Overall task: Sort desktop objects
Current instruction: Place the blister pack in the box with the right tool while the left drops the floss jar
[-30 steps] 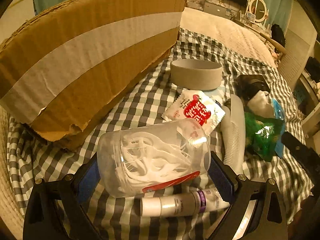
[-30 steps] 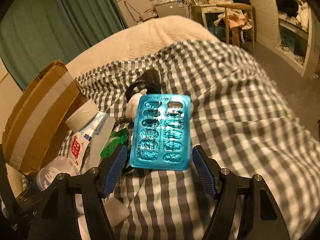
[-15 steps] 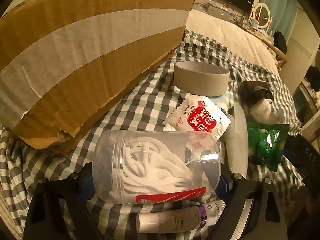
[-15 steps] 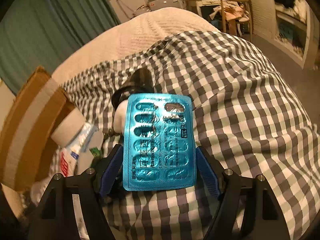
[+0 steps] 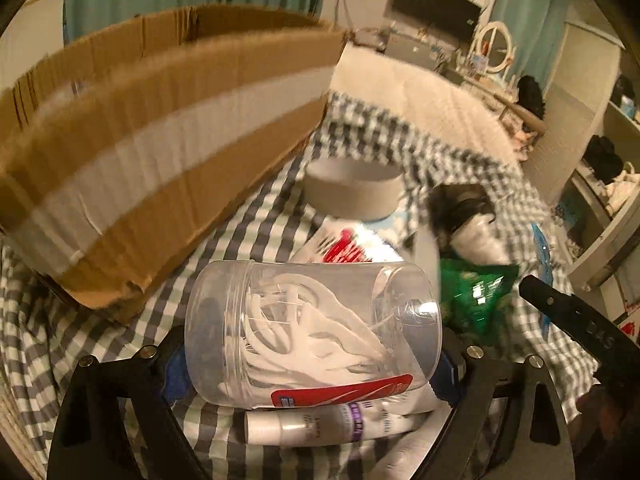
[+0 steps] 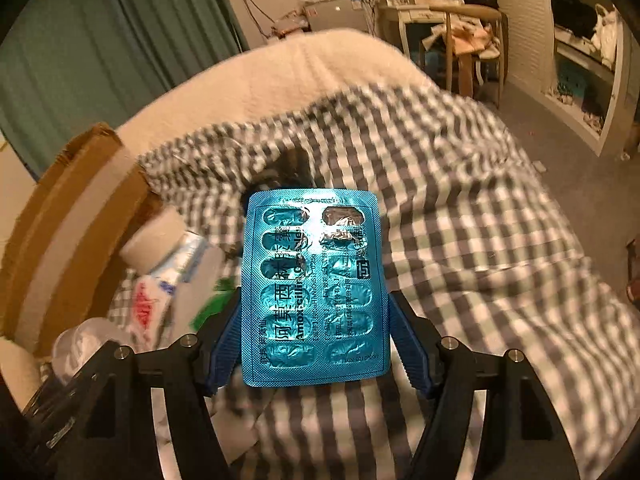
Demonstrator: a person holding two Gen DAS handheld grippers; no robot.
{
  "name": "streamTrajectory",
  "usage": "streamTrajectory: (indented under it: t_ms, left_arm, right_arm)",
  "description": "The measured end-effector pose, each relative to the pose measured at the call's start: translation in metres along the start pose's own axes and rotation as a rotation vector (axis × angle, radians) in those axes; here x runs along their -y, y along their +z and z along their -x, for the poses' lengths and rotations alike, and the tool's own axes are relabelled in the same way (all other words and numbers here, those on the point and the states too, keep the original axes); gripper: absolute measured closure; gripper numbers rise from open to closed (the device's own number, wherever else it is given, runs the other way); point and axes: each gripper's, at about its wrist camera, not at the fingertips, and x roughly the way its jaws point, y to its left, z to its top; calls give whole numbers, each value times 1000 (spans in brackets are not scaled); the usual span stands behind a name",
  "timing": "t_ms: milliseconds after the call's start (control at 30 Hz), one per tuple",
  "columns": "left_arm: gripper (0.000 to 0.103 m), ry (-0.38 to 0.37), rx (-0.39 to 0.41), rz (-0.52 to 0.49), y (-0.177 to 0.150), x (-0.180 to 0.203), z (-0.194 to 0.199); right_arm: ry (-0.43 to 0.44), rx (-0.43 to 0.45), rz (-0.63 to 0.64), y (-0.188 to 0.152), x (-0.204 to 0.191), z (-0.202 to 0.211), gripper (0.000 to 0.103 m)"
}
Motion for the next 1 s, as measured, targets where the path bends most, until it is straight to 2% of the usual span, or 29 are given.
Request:
streamTrajectory:
  t_ms: [100, 200, 233, 300, 433, 533, 600, 667, 833, 1000]
  left_arm:
    - [10, -33, 65, 16, 10, -1, 24]
    - [10, -96, 163, 76, 26, -12, 64]
    - [10, -114, 222, 89, 35, -18, 84]
    - [10, -123, 297, 83, 50, -26, 113]
    - [10, -126, 384, 76, 81, -43, 151]
    - [10, -97, 442, 128, 116, -69, 165]
    - [10, -19, 476, 130, 135, -80, 164]
    - [10, 45, 476, 126, 152, -93, 150]
    - [10, 94, 427, 123, 162, -129, 88]
    - [9, 136, 392, 154, 158, -150, 60]
  right_arm:
    - [37, 45, 21, 10, -15, 36, 35]
    - [96, 106, 58, 26, -42, 77, 35]
    - [123, 128, 78, 32, -57, 91, 35]
    - [165, 166, 114, 41, -81, 113, 35]
    - [235, 231, 199, 60, -143, 144, 35]
    - [263, 261, 236, 71, -175, 151, 35]
    - [257, 279, 256, 77, -192, 149, 35]
    - [264, 275, 264, 85, -209, 138, 36]
    - [319, 194, 240, 100, -248, 84, 35]
    - [379, 127, 240, 99, -272, 28, 35]
